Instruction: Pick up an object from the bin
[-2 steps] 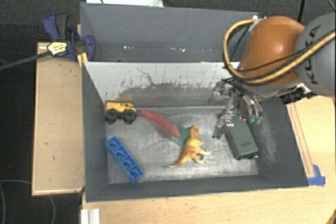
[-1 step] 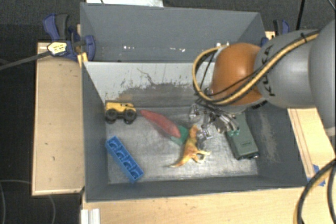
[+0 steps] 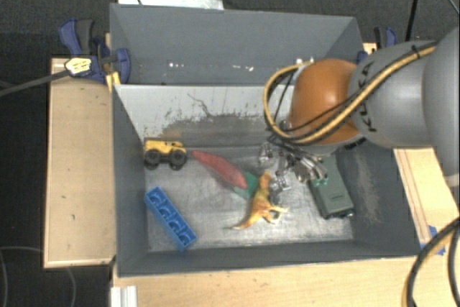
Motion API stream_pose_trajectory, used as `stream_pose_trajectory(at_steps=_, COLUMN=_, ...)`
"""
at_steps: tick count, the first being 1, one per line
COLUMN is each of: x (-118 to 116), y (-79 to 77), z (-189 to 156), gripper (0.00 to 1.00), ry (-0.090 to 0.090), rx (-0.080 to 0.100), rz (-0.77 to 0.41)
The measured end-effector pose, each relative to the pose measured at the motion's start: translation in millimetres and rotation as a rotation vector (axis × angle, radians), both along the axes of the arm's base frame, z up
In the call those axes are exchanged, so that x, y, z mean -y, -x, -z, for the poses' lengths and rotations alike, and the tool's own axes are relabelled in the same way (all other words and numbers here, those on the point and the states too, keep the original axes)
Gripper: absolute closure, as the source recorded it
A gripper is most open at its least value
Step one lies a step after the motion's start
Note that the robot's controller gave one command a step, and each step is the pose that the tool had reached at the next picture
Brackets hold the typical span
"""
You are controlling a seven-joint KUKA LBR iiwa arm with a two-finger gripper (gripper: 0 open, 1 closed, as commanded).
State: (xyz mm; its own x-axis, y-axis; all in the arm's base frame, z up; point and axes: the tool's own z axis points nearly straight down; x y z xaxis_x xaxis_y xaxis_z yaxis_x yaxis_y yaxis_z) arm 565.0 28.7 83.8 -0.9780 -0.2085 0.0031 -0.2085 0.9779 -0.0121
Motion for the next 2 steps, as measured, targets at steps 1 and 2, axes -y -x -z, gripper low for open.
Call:
stream_pose_trajectory(at_steps=1, x=-0.5, y=0.3, z=-40.3, gripper=1.00, ry=-0.013, rx=0.000, rz=-0.023)
stream_pose_trajectory(at_steps=2, x=19.8, y=4.5, z=-99.7, gripper=1.00, ry=-0.014, rx=-0.001, rz=-0.090)
